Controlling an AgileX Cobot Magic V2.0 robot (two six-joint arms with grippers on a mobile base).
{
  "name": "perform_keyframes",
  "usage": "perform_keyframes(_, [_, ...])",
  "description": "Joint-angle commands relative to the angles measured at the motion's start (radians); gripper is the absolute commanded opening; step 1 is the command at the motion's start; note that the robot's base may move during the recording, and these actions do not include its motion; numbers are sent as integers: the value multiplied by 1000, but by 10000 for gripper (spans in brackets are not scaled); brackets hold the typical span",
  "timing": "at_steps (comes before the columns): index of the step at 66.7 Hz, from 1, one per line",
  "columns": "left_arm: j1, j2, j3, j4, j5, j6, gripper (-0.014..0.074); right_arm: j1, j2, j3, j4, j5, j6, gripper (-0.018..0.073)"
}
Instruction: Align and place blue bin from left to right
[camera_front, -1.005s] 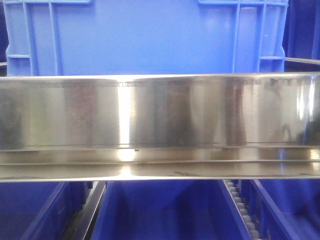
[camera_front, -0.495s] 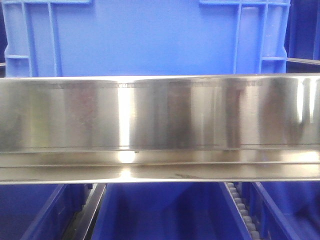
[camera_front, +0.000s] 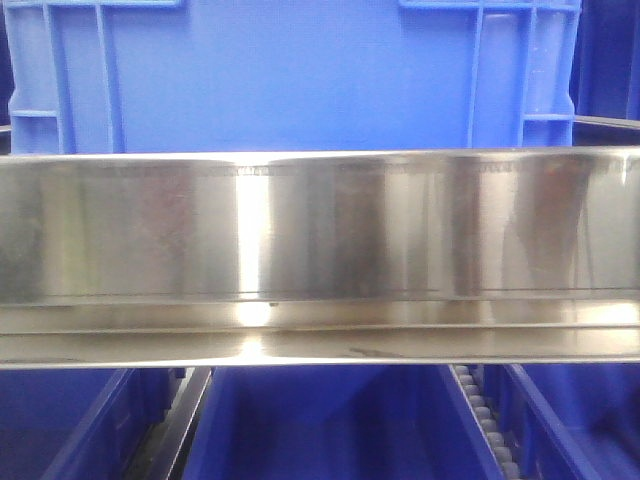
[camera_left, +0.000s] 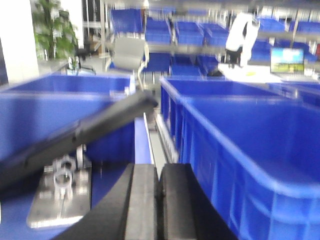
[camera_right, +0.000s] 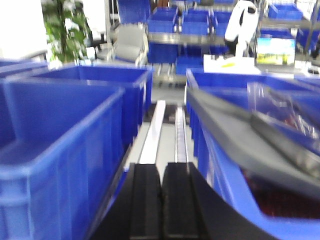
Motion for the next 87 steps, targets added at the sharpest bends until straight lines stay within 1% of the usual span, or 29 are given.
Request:
perform_keyframes(1, [-3, 40, -10, -6, -41, -8, -111, 1, 28, -22, 10, -62, -3, -162])
perform_keyframes(8, [-3, 129, -59, -19, 1, -8, -111, 1, 113, -87, 16, 40, -3, -162])
perform_keyframes(13, [-3, 212, -140, -29, 74, -8, -111, 1, 197, -154, 17, 100, -3, -150])
perform_keyframes(21, [-11, 346, -285, -74, 205, -8, -111, 1, 325, -234, 17, 112, -3, -138])
perform_keyframes(25, [-30, 410, -347, -81, 233, -8, -111, 1, 384, -277, 17, 112, -3, -138])
perform_keyframes(31, [-75, 506, -421, -74, 240, -8, -111, 8, 478, -340, 17, 112, -3, -138])
perform_keyframes(39, [-153, 630, -531, -36, 255, -21, -111, 42, 589, -424, 17, 112, 8, -138])
perform_keyframes(41, [-167, 666, -555, -16, 258, -52, -111, 55, 613, -444, 17, 112, 24, -138])
perform_keyframes(43, [-183, 693, -579, 27, 263, -87, -111, 65, 643, -463, 7, 112, 35, -138])
perform_keyframes(46, [-204, 738, -621, 92, 265, -158, -111, 84, 683, -498, -17, 114, 82, -138])
perform_keyframes(48, [-214, 763, -651, 131, 274, -200, -111, 96, 705, -522, -49, 114, 113, -138])
perform_keyframes(49, [-221, 786, -669, 169, 280, -240, -111, 110, 725, -535, -81, 116, 151, -138])
perform_keyframes(52, [-237, 821, -713, 219, 301, -298, -111, 133, 756, -567, -146, 124, 216, -138])
perform_keyframes(53, [-241, 838, -726, 233, 310, -324, -111, 144, 766, -576, -168, 128, 252, -138])
perform_keyframes(56, [-254, 871, -769, 272, 341, -361, -111, 166, 803, -607, -241, 152, 326, -138])
perform_keyframes(60, [-270, 921, -837, 301, 395, -398, -111, 199, 848, -668, -301, 226, 412, -138])
perform_keyframes(67, [-283, 1007, -969, 310, 508, -405, -111, 242, 937, -791, -311, 382, 447, -138])
perform_keyframes(73, [-283, 1083, -1095, 310, 621, -405, -111, 268, 1018, -897, -309, 497, 447, -138])
perform_keyframes(79, [-283, 1146, -1207, 312, 707, -405, -111, 293, 1088, -994, -304, 566, 447, -138])
perform_keyframes(81, [-283, 1178, -1252, 312, 754, -405, -111, 301, 1113, -1035, -302, 589, 447, -138])
perform_keyframes(87, [-297, 1232, -1332, 319, 841, -405, -111, 319, 1179, -1115, -287, 642, 447, -138])
